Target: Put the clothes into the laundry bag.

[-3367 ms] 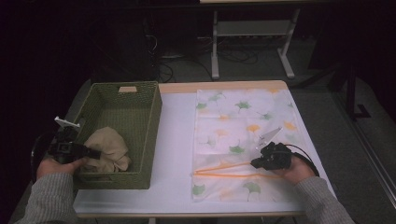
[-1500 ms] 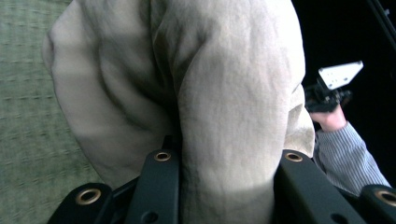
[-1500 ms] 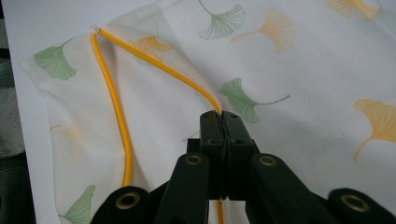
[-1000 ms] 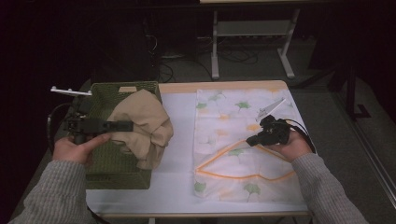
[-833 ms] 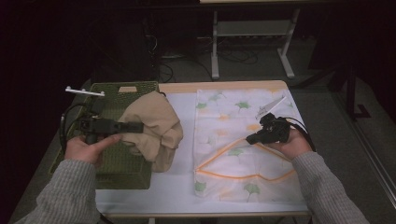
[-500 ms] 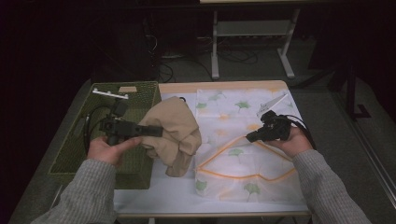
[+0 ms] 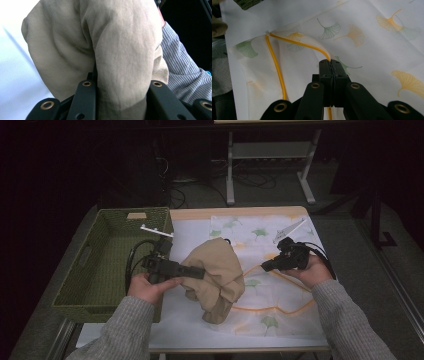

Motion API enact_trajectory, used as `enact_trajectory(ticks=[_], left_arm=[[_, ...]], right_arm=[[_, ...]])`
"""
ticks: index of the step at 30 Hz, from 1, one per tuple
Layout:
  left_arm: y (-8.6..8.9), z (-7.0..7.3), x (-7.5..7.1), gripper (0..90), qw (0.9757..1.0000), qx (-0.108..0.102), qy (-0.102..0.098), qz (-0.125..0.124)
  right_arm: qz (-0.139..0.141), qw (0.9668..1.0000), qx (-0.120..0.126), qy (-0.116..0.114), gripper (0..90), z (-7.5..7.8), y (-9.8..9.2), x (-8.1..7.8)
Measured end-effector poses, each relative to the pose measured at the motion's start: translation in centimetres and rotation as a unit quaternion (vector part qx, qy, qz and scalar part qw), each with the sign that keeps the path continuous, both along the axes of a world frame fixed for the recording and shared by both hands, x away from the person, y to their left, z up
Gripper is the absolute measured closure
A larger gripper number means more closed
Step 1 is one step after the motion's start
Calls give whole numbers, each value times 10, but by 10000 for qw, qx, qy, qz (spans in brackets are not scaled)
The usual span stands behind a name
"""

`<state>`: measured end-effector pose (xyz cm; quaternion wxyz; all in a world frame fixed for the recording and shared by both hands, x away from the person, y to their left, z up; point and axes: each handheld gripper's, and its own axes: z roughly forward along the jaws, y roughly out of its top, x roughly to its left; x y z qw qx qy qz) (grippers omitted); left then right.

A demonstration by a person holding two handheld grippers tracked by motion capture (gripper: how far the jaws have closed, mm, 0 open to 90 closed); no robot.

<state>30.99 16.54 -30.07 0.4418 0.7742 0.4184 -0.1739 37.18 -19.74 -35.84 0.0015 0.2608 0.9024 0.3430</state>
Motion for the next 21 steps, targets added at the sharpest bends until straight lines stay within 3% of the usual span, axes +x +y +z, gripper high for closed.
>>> enact_trajectory(ticks=[15,21], left_arm=[[-61,-14,-7,708,9969,-189,95,-759],[-74,-32,-6,708,9961,-227,203,-823]], right_arm=[[71,9999,7,-78,879,12,10,4],[77,9999,64,-80,879,16,10,3]])
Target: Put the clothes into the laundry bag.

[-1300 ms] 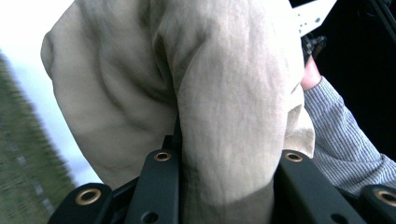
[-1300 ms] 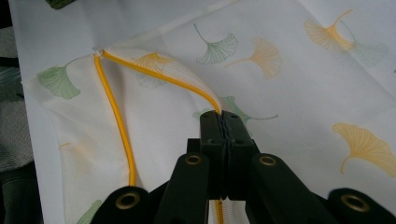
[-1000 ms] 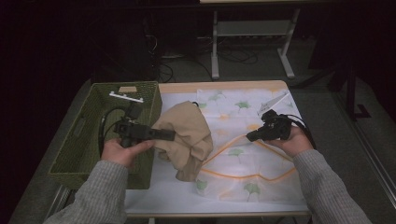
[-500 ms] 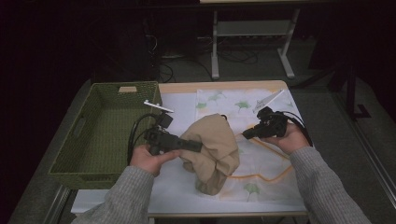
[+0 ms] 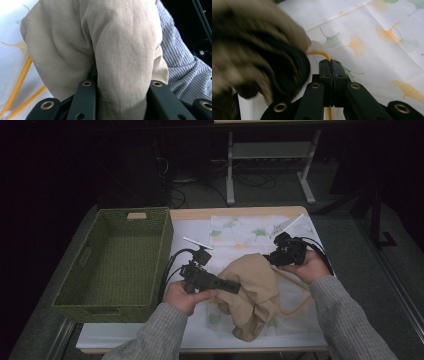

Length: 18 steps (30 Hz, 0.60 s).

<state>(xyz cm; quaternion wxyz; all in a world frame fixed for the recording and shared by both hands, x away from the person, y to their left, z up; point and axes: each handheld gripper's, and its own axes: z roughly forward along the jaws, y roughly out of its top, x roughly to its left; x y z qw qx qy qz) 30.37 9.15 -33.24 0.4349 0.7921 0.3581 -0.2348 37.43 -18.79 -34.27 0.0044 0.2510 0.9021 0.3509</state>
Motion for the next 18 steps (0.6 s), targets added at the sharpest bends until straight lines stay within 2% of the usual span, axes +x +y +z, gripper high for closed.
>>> enact_trajectory(ticks=[7,16,18], left_arm=[[-12,-22,1,708,9998,19,164,-58],[-31,-13,-9,707,9986,-264,139,-447],[-34,-13,-10,707,9984,-165,142,-527]], right_arm=[[14,10000,-2,11,879,0,-1,0],[-36,10000,18,8,879,0,-1,2],[-51,10000,39,-5,879,1,-2,2]])
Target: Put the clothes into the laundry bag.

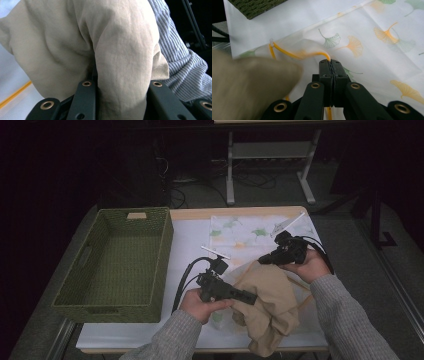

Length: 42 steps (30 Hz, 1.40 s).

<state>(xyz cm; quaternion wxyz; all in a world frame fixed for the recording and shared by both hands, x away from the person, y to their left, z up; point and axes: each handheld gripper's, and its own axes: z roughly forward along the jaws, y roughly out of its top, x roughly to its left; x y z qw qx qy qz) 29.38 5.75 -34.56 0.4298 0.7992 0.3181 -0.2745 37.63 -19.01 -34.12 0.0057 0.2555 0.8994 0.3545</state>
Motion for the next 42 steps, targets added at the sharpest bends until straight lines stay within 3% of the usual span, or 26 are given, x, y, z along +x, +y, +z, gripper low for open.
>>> enact_trajectory(ticks=[3,9,15,21,26,29,34,37,42], left_arm=[[-1,-8,2,707,9997,236,-18,62],[-3,-30,8,706,9988,407,212,180],[-5,-46,20,706,9973,584,273,354],[-6,-51,28,705,9966,433,397,582],[-3,-46,34,705,9962,233,448,712],[-2,-43,36,705,9956,291,390,796],[-3,-54,43,705,9931,496,424,972],[-4,-62,46,705,9913,385,499,1152],[-7,-60,49,705,9900,278,482,1297]], right_arm=[[-10,10000,24,-10,879,3,0,-1],[101,9999,72,-47,879,6,3,-4],[125,9998,151,-10,879,6,3,-5],[148,9997,212,-36,879,8,2,-7],[155,9995,267,-50,879,10,1,-8],[144,9993,340,-78,879,12,0,-8],[186,9992,346,-64,880,12,2,-10],[201,9992,349,-61,880,13,3,-10],[219,9990,379,-93,880,15,1,-12]])
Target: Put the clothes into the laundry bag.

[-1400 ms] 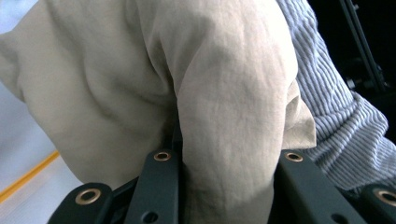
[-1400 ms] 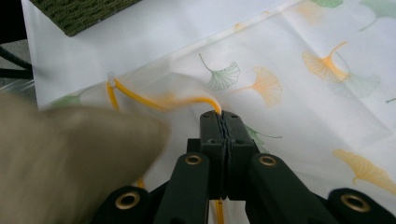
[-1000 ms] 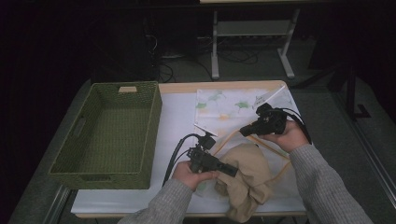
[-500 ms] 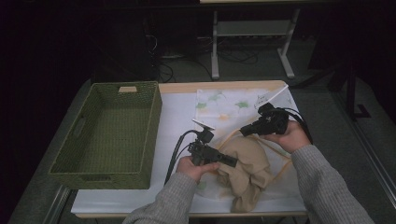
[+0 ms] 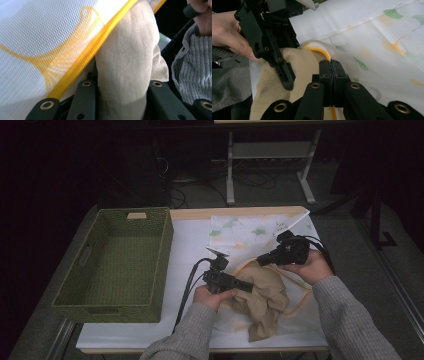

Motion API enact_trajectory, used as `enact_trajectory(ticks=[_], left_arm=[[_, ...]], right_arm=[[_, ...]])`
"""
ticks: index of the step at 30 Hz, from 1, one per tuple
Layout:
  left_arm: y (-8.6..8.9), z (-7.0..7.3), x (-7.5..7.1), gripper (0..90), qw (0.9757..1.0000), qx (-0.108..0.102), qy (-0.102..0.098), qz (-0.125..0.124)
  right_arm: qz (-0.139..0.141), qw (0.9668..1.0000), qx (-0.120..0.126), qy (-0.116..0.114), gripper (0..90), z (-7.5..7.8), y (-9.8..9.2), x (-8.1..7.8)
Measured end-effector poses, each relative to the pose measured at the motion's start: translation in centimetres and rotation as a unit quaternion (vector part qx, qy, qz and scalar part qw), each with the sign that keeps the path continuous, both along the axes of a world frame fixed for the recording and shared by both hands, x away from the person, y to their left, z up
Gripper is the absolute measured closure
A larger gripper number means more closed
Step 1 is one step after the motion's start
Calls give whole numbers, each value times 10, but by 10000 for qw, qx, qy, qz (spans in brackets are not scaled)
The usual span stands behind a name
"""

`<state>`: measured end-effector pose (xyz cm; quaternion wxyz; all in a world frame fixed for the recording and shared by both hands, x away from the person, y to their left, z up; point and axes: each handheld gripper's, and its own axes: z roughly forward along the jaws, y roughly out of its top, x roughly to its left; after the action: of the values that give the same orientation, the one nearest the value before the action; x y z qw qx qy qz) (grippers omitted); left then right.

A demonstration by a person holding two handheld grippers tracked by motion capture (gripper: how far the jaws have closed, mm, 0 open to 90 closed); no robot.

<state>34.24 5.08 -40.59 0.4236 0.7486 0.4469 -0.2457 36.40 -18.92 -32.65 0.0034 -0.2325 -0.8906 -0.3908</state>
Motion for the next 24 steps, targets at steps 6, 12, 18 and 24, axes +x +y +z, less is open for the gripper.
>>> enact_trajectory(ticks=[6,12,18,24], left_arm=[[1,5,6,705,9995,31,-116,295],[0,-1,13,705,9982,-24,-137,582],[-3,-5,12,701,9959,21,-271,860],[1,-5,6,673,9956,129,-369,854]], right_arm=[[-5,10000,75,-35,879,3,-2,-2],[37,9999,108,-42,879,5,-1,-3],[79,9999,85,-74,880,9,0,-5],[33,10000,12,-3,879,5,-1,-4]])
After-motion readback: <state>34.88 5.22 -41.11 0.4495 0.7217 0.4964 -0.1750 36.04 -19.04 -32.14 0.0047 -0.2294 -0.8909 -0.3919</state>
